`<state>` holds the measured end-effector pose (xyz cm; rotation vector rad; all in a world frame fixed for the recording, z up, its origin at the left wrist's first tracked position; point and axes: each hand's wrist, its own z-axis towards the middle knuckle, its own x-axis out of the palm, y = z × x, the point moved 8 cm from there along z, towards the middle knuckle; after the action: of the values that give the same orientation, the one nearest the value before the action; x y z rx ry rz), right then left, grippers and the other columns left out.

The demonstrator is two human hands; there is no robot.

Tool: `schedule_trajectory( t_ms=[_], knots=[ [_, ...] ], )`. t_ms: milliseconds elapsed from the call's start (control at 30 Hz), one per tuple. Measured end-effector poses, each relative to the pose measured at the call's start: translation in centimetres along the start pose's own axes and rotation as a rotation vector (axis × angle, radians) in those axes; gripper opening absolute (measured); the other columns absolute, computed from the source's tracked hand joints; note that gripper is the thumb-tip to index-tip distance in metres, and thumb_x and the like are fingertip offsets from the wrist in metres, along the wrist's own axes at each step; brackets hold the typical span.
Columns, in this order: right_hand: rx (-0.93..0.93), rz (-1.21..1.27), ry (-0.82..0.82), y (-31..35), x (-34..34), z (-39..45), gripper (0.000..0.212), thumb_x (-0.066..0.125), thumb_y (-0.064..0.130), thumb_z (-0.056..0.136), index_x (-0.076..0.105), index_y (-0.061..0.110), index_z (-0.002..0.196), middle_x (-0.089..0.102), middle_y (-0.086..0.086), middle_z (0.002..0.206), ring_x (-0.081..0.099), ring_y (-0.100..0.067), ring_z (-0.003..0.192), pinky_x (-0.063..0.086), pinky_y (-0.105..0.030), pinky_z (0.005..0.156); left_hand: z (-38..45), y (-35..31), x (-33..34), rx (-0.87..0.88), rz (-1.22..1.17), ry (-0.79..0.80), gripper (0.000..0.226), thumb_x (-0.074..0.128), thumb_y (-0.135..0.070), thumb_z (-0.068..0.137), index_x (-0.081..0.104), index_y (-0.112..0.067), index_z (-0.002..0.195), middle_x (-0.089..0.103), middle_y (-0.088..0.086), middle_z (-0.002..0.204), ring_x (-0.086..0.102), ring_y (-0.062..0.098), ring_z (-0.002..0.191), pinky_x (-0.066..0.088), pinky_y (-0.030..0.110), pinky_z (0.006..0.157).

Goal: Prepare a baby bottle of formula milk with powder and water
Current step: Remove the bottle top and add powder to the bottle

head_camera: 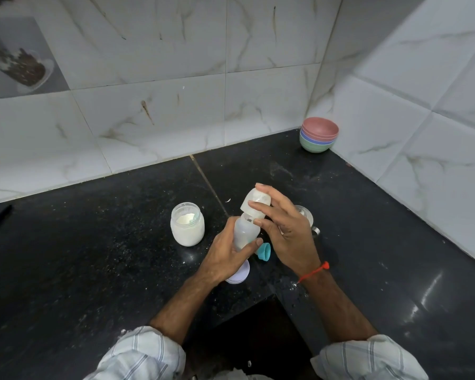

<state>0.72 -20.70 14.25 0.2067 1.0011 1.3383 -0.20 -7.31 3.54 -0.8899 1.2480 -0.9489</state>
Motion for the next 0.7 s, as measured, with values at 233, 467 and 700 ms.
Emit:
schedule_trajectory(
  t_ms=[233, 467, 700],
  knots=[
    [0.026, 0.028, 0.026, 0.05, -0.06, -0.04, 0.035, 0.067, -0.009, 0.094, 0.072, 0.004, 0.126, 0.052, -0.006, 0.154, 0.049, -0.017, 0.144, 0.048, -0.036, 0.114, -0.08, 0.25, 0.2, -0.008, -0.014, 0.009, 0.058, 0.07, -0.058, 0.087, 0.045, -0.034, 0.134, 0.066, -0.008, 0.125, 0.067, 0.008, 0.112, 0.06, 0.037, 0.093],
    [0.043, 0.044, 0.044, 0.02, 0.05, -0.13, 0.035, 0.067, -0.008, 0.094, 0.072, 0.006, 0.126, 0.052, -0.005, 0.154, 0.05, -0.017, 0.143, 0.048, -0.041, 0.113, -0.2, 0.52, 0.31, -0.014, -0.009, 0.012, 0.053, 0.072, -0.051, 0.091, 0.047, -0.033, 0.133, 0.066, -0.009, 0.124, 0.067, 0.009, 0.111, 0.06, 0.039, 0.093],
    [0.042, 0.01, 0.002, -0.17, -0.12, -0.4, 0.035, 0.068, -0.008, 0.094, 0.072, 0.004, 0.126, 0.053, -0.007, 0.154, 0.049, -0.02, 0.144, 0.048, -0.043, 0.114, -0.38, 0.63, 0.3, -0.027, -0.013, 0.011, 0.059, 0.069, -0.063, 0.084, 0.046, -0.037, 0.132, 0.066, -0.012, 0.124, 0.066, 0.007, 0.112, 0.06, 0.043, 0.095]
  ],
)
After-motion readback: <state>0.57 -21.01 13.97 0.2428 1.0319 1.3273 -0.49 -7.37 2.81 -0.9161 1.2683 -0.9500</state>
